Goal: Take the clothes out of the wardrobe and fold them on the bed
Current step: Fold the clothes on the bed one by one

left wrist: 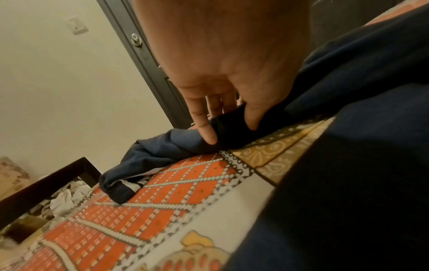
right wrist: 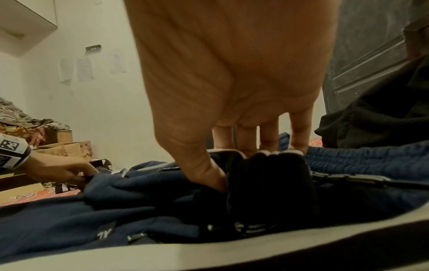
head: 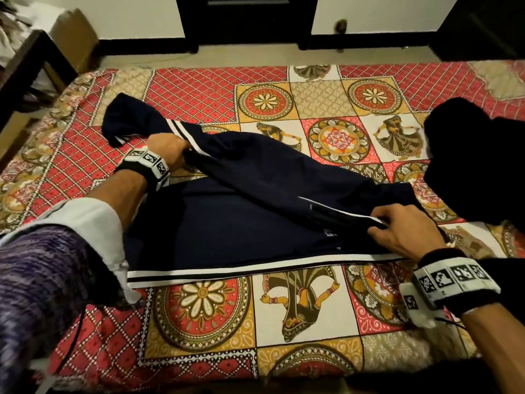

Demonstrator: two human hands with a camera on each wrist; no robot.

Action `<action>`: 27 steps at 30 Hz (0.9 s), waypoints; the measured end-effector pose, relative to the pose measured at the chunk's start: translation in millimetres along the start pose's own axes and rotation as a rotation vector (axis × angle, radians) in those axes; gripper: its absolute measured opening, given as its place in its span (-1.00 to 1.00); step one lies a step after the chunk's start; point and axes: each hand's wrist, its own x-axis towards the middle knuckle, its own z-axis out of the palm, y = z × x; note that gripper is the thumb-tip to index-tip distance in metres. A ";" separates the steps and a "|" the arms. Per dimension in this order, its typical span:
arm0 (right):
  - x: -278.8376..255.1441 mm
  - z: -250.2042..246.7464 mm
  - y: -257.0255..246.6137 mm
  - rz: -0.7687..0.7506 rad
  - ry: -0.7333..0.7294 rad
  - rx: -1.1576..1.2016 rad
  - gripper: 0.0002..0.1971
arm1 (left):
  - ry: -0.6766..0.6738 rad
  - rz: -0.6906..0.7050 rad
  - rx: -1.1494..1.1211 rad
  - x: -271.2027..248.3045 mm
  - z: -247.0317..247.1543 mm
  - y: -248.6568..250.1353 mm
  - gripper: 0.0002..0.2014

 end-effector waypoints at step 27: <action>-27.9 -10.9 -15.2 0.040 0.053 -0.065 -0.63 | -0.052 -0.471 -0.252 -209.1 53.0 -139.4 -0.38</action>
